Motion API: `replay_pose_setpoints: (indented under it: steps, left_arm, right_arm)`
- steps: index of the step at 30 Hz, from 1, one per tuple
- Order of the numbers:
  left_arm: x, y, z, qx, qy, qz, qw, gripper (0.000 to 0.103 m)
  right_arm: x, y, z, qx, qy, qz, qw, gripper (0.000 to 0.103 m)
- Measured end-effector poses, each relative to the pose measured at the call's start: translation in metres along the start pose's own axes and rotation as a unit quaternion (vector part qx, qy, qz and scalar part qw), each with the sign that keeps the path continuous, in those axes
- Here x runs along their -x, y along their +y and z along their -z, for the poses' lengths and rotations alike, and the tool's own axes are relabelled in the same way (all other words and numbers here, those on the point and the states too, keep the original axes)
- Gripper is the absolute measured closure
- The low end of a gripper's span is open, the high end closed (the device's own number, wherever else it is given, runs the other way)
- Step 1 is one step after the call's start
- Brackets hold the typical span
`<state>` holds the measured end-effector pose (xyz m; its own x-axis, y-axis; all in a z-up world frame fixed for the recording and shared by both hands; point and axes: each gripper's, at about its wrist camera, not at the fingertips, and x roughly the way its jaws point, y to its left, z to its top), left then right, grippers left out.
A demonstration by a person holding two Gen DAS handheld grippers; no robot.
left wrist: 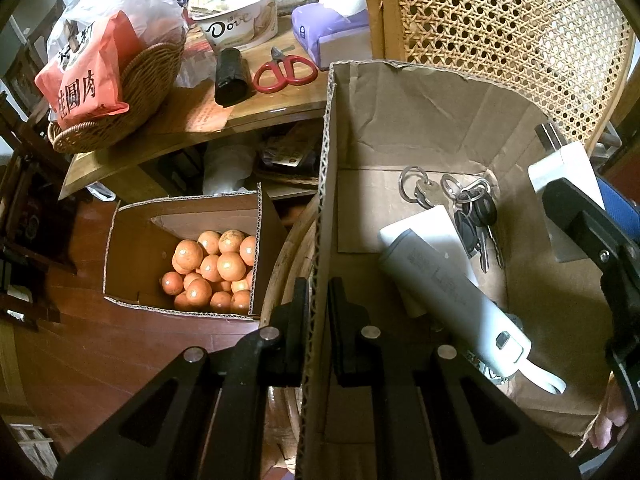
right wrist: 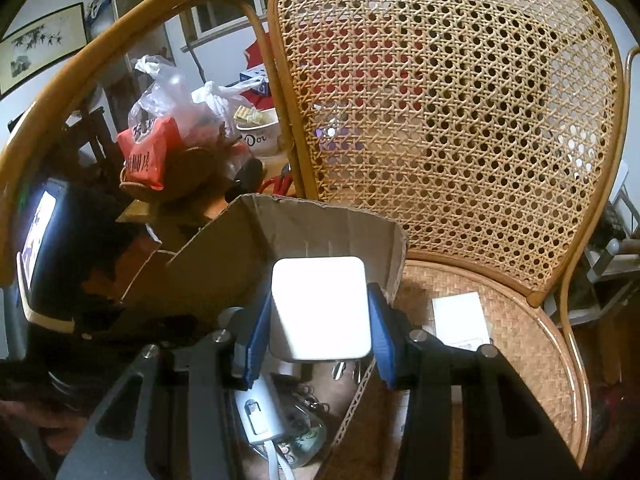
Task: Organize rigid objects
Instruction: 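Carry the white square charger into the box and release it, then move the right gripper to the white rectangular power socket and grasp it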
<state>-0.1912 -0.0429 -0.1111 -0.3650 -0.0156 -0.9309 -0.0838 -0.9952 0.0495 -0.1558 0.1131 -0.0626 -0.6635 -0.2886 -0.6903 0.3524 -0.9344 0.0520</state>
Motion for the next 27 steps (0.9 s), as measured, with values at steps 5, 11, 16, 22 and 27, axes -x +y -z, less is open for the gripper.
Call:
replay_pose_setpoints:
  steps: [5,11,16,22,27]
  left_arm:
    - [0.000,-0.001,-0.001,0.000,0.000,0.000,1.0000,0.093]
    - [0.001,0.000,-0.001,0.000,0.001,0.002,1.0000,0.093]
    - [0.001,0.000,-0.001,0.000,0.001,0.002,1.0000,0.093]
    - [0.001,0.000,-0.002,0.000,0.001,0.001,1.0000,0.093]
    - [0.001,0.001,-0.002,0.000,0.001,0.001,1.0000,0.093]
  right_arm:
    - [0.009,-0.006,-0.006,-0.010,-0.006,-0.006,1.000,0.047]
    - [0.036,-0.032,-0.006,-0.041,-0.031,-0.008,0.999,0.033]
    - [0.051,-0.056,-0.005,-0.050,-0.050,0.027,0.997,0.018]
    - [0.049,-0.094,0.005,-0.078,-0.032,0.063,0.994,0.014]
    - [0.034,-0.116,0.014,-0.090,-0.005,0.086,0.992,0.014]
